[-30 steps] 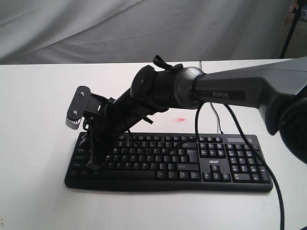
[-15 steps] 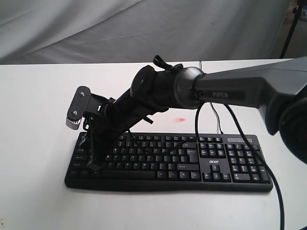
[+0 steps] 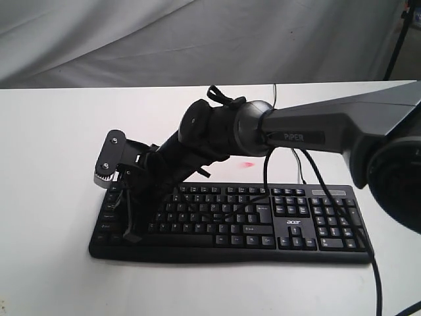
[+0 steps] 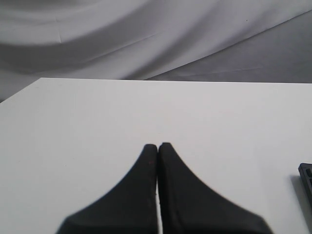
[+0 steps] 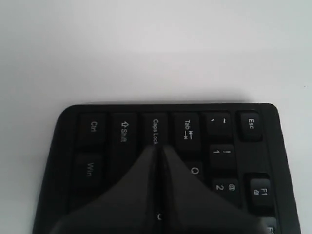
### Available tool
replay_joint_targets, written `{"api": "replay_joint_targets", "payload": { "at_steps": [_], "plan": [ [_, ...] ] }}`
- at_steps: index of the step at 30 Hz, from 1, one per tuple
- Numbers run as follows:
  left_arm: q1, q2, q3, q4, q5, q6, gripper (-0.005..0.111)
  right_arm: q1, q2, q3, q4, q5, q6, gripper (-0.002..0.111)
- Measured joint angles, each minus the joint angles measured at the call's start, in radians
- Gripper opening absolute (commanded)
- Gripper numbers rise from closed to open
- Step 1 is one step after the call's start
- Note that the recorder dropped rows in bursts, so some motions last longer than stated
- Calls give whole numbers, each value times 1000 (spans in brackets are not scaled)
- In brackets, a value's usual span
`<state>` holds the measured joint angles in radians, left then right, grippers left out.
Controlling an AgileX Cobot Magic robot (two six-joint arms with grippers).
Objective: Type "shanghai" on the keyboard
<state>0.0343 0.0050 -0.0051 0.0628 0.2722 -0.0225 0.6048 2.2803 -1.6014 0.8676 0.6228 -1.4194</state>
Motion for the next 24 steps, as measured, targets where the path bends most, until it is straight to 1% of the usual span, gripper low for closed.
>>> {"api": "replay_joint_targets", "payload": {
  "at_steps": [15, 24],
  "plan": [
    [0, 0, 0, 0, 0, 0, 1, 0, 25, -1, 7, -15, -12, 0],
    [0, 0, 0, 0, 0, 0, 1, 0, -45, -1, 9, 10, -12, 0]
  ]
}}
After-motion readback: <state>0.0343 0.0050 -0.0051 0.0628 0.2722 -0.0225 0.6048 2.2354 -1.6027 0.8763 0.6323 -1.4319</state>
